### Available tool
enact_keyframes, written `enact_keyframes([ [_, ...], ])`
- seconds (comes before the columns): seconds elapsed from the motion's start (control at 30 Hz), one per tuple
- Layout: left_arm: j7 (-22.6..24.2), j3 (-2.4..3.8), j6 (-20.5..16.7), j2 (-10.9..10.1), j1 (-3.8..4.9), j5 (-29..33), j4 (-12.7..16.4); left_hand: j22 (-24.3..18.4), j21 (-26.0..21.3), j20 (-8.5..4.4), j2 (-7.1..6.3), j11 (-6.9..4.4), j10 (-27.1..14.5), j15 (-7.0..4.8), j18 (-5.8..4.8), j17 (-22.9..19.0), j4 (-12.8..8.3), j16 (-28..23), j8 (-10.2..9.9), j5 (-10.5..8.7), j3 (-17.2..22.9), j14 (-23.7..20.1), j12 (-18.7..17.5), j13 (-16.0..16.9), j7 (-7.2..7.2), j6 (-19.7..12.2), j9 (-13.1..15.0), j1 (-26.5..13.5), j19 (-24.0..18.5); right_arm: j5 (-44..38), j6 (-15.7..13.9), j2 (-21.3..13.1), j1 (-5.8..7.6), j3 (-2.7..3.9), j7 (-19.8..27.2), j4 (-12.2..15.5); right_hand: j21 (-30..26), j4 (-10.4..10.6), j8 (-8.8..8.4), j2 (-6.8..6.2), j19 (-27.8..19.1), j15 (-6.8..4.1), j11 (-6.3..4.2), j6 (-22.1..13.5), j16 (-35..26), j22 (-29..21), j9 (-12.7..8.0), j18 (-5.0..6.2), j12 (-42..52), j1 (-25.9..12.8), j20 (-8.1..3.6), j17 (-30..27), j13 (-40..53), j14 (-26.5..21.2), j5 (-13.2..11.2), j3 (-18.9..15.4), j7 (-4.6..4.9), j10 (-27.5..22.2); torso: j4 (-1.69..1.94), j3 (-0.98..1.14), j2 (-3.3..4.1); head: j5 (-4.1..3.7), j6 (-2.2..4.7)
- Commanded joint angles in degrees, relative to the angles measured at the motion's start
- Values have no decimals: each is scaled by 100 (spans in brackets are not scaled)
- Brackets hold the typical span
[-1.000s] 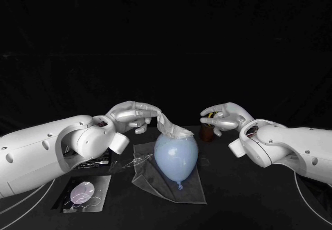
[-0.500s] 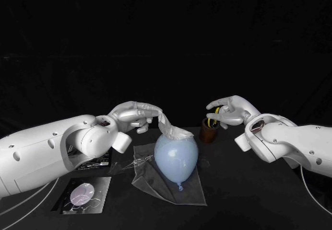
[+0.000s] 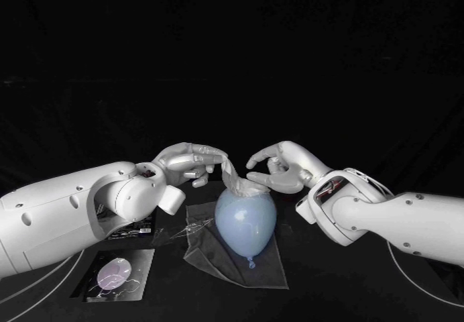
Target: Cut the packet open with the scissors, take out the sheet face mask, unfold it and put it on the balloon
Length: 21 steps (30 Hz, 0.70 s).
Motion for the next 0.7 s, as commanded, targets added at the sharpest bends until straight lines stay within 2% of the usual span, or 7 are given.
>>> enact_keyframes([
  [0.03,44,8,-35,15,17,51,-2,5,16,-15,57,-16,23,-33,-68,4,-14,17,11,19,15,133,-37,-5,27,25,980,-12,-1,-1073,-541,84,-31,5,-423,7,132,94,-4,-55,89,-49,-10,92,55,533,-39,-117,120,-81,-16,728,406,401,177,-46,-13,92,5,-5,7,4,-3],
  [0.17,44,8,-48,14,17,52,-8,5,16,-15,57,-16,23,-33,-68,4,-14,17,11,19,15,133,-37,-5,27,25,980,-12,-1,-1347,-758,232,-72,6,-673,8,300,251,27,-201,193,-91,-58,236,130,605,-88,-148,341,-189,-60,868,548,448,682,-125,-68,197,-4,-7,11,7,-12],
  [0.27,44,8,-55,15,17,53,-18,9,17,-15,60,-16,21,-32,-68,1,-14,16,10,18,15,133,-41,-9,27,21,985,-15,1,-1488,-843,322,-94,7,-814,10,409,313,56,-257,248,-108,-78,295,171,649,-97,-168,448,-228,-75,944,620,469,887,-154,-92,243,2,-5,10,3,-20],
  [0.53,38,8,-53,26,17,53,-29,9,17,-15,60,-16,21,-32,-68,1,-14,16,10,18,15,133,-41,-9,27,21,985,-15,1,-1719,-887,519,-135,8,-1096,-110,395,400,60,-340,247,-113,-81,297,164,656,-117,-167,438,-301,-85,931,618,466,970,-223,-94,239,1,-12,4,9,-30],
  [0.7,32,8,-45,26,17,53,-22,9,17,-15,60,-16,21,-32,-68,1,-14,16,10,18,15,133,-41,-9,27,21,985,-15,1,-1857,-749,635,-167,9,-1256,-212,298,514,54,-407,206,-103,-68,263,133,637,-139,-152,366,-366,-80,878,578,451,803,-352,-82,204,6,-8,6,16,-31],
])
